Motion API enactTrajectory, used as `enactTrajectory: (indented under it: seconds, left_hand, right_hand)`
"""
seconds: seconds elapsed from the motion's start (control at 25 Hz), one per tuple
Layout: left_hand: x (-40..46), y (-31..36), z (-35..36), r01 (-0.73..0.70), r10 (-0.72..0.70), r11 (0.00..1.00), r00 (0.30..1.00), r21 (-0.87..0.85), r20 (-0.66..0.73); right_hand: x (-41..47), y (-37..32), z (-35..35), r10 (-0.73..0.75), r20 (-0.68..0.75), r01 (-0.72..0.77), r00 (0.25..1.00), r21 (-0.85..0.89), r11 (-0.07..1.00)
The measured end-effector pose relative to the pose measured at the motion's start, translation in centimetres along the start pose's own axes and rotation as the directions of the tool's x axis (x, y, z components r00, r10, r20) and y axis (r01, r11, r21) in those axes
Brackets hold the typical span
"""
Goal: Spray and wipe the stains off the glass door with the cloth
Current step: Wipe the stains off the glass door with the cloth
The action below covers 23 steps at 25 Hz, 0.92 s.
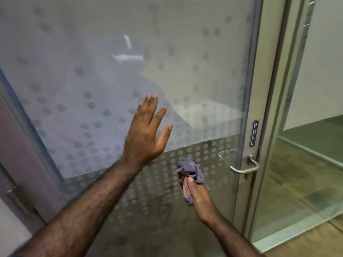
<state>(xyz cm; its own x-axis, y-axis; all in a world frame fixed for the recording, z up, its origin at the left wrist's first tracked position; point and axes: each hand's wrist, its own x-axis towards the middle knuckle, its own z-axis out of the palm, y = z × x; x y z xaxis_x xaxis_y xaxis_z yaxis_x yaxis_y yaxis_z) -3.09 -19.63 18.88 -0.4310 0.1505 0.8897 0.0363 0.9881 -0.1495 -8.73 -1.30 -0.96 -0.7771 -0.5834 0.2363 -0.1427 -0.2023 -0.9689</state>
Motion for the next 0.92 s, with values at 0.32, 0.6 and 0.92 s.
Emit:
enactTrajectory:
  seconds: [0.32, 0.6, 0.92]
  left_hand:
    - [-10.9, 10.7, 2.1, 0.712, -0.454, 0.659, 0.633, -0.241, 0.627]
    - [-14.6, 17.1, 3.2, 0.949, -0.29, -0.094, 0.263, -0.301, 0.92]
    - [-14.0, 21.7, 1.4, 0.83, -0.316, -0.044, 0.517, -0.557, 0.796]
  right_hand:
    - [-6.8, -5.0, -4.1, 0.207, -0.055, -0.086, 0.977, 0.784, 0.615]
    - [-12.8, -6.9, -6.4, 0.165, -0.162, 0.028, 0.973, 0.791, 0.611]
    - [-20.0, -7.4, -10.5, 0.205, -0.266, 0.023, 0.942, 0.66, 0.751]
